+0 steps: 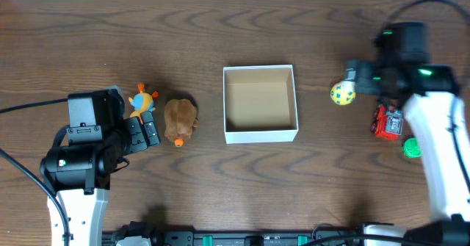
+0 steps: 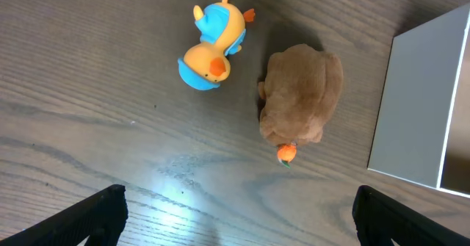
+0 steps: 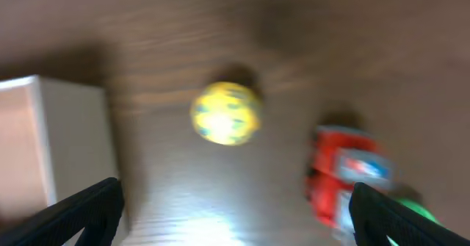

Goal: Pack container
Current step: 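Raise the right gripper and move it toward the red toy truck, then lower the right gripper over the red truck and grasp it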

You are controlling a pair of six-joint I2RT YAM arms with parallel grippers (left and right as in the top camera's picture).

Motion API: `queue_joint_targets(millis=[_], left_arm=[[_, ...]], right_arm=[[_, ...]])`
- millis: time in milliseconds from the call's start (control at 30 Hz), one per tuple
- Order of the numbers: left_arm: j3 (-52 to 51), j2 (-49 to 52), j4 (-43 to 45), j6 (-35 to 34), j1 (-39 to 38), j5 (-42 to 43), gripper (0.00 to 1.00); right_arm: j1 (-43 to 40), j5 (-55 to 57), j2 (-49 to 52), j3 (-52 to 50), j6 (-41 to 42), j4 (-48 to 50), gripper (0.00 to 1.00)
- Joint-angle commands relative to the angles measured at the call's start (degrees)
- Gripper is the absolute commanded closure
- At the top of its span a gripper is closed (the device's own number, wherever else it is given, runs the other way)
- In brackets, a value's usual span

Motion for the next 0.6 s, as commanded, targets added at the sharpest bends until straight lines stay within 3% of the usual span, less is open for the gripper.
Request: queue_joint_targets(millis=[0, 233, 567], left_arm=[[0.96, 0.04, -0.13, -0.26, 0.02, 0.17, 0.02], [0.96, 0.04, -0.13, -0.26, 0.02, 0.17, 0.02], [0.96, 0.04, -0.13, -0.28, 0.02, 0.17, 0.02]], right_arm=[[-5.55, 2.10, 0.83, -0.52, 2.08, -2.38, 0.01], [-14.43, 2.08, 4.07, -3.72, -0.39, -3.45, 0.01], [-15.32, 1.70, 10.71, -5.57, -1.46, -1.18, 0.01]])
